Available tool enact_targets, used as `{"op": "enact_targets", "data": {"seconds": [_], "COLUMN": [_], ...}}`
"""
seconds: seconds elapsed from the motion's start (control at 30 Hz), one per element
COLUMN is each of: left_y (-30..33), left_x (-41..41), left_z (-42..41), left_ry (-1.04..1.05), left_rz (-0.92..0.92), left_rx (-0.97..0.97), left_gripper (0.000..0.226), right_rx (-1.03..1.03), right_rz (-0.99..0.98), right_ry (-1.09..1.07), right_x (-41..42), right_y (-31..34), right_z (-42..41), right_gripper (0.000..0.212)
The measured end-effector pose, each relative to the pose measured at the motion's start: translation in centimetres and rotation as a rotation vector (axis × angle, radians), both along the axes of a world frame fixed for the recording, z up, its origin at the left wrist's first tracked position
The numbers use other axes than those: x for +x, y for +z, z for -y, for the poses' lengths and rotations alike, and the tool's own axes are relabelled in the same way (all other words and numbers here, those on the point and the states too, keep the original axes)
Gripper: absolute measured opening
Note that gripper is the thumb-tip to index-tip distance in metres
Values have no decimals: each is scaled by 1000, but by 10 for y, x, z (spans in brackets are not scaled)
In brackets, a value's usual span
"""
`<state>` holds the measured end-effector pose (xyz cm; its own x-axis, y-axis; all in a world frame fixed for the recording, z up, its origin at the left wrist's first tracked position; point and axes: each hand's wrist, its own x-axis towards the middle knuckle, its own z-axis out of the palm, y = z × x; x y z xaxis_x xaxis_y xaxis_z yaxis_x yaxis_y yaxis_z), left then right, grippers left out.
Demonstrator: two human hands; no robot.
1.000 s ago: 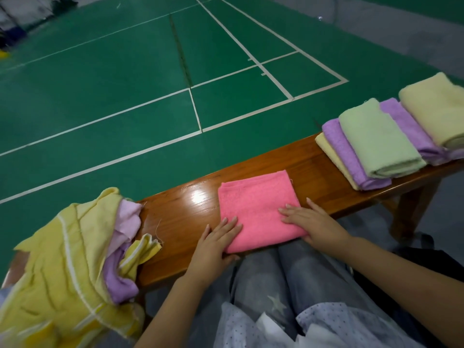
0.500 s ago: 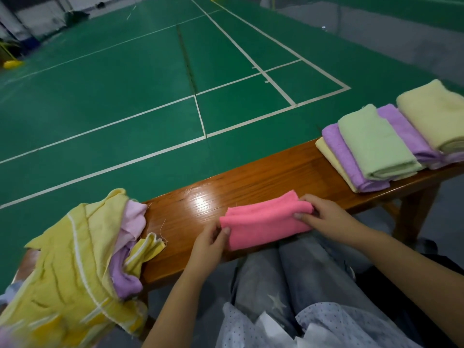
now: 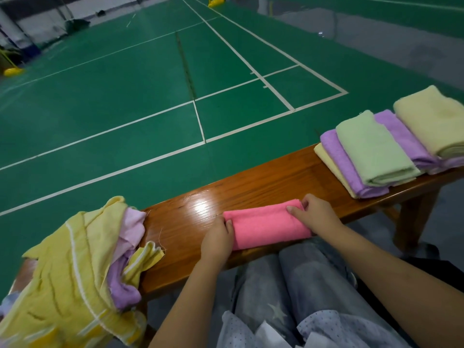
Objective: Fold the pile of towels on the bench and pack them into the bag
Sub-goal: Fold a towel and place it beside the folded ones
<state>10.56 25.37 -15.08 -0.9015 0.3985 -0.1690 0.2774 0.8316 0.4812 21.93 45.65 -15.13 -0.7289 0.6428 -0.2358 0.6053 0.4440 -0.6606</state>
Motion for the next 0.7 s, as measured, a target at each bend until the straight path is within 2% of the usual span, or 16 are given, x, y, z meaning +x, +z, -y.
{"op": "enact_targets", "data": {"seconds": [0.13, 0.2, 0.3, 0.37, 0.43, 0.5, 0.57, 0.63, 0.7], "left_y": [1, 5, 9, 12, 16, 24, 24, 14, 4], "left_x": [-16, -23, -28, -24, -12, 10, 34, 50, 59], "left_z": [-6, -8, -10, -8, -3, 2, 5, 9, 14], "left_ry": [-24, -34, 8, 150, 381, 632, 732, 689, 583], "left_rz": [-56, -58, -41, -70, -117, 49, 339, 510, 540], "left_rx": [-86, -124, -115, 18, 295, 625, 792, 786, 687], "left_gripper": [28, 28, 26, 22, 28, 38, 38, 32, 27], "right_rx": [71, 130, 21, -28, -49, -177, -309, -374, -441], "right_rz": [6, -33, -51, -18, 37, 25, -21, -44, -81], "right_ry": [-40, -20, 68, 119, 144, 94, 15, -16, -36], "right_x": [-2, -3, -6, -6, -4, 0, 3, 3, 3], "right_y": [-2, -3, 1, 3, 2, 0, -1, -1, -3], "right_z": [5, 11, 12, 12, 18, 31, 45, 57, 69], "right_gripper": [37, 47, 58, 57, 51, 42, 34, 29, 28]}}
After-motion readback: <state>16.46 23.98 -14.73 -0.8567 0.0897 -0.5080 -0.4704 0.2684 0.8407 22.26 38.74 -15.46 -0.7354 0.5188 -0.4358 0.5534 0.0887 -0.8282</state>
